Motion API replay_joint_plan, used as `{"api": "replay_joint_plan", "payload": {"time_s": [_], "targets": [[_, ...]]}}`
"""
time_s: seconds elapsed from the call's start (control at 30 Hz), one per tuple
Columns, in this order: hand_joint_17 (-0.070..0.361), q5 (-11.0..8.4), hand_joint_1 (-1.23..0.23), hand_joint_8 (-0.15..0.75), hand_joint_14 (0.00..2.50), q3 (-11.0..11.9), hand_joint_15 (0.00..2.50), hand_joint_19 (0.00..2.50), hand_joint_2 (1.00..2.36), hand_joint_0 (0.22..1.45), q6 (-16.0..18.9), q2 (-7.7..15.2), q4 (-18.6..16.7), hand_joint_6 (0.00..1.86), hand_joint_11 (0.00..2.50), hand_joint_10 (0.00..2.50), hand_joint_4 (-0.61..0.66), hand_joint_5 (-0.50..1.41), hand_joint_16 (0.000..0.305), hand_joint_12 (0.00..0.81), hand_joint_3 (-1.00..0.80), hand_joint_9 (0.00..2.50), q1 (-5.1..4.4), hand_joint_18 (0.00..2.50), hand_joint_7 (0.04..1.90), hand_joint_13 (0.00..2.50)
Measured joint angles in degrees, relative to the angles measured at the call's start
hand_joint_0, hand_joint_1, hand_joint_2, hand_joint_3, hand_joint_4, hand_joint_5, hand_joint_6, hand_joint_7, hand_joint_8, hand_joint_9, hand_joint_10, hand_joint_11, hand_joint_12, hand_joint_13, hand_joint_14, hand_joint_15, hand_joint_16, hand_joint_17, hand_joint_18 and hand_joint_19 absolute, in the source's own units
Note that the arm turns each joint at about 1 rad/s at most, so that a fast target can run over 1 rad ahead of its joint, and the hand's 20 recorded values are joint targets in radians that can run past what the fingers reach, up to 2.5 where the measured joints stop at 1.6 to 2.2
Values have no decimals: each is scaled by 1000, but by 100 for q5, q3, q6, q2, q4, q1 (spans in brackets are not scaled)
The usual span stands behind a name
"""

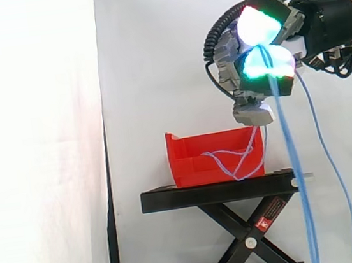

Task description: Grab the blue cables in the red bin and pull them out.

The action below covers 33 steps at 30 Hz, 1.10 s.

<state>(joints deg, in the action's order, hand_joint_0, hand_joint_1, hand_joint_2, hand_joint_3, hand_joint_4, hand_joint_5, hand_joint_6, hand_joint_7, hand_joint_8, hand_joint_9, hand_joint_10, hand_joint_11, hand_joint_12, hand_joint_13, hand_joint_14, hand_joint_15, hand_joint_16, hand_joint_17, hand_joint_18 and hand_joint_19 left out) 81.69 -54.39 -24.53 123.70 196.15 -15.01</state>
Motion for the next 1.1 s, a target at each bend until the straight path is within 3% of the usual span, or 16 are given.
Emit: {"api": "replay_joint_plan", "payload": {"time_s": [0.03,0.2,0.47,0.7,0.9,1.1], "targets": [[85,9,-939,254,1488,0,1263,1158,1018,897,0,0,-1,1,1426,1594,192,898,38,310,-635,907,0,799,899,1048],[87,34,-954,252,1475,32,1279,1155,1021,915,-2,2,-6,12,1452,1481,207,767,38,308,-522,907,3,779,711,1036],[87,40,-959,256,1472,49,1275,1159,1020,914,-3,3,-6,12,1467,1450,208,752,39,310,-559,902,0,767,694,1027],[87,40,-947,257,1473,56,1261,1172,1016,894,-3,2,-6,13,1467,1417,210,756,39,314,-673,896,-1,762,695,1024],[90,40,-879,267,1496,72,1228,1171,1000,797,-3,3,-7,11,1440,1447,217,805,40,321,-998,915,-1,777,747,1029],[102,40,-788,296,1577,76,1148,1149,1000,697,-3,5,-7,4,1366,1540,227,894,45,353,-1000,943,-10,830,819,1056]]}}
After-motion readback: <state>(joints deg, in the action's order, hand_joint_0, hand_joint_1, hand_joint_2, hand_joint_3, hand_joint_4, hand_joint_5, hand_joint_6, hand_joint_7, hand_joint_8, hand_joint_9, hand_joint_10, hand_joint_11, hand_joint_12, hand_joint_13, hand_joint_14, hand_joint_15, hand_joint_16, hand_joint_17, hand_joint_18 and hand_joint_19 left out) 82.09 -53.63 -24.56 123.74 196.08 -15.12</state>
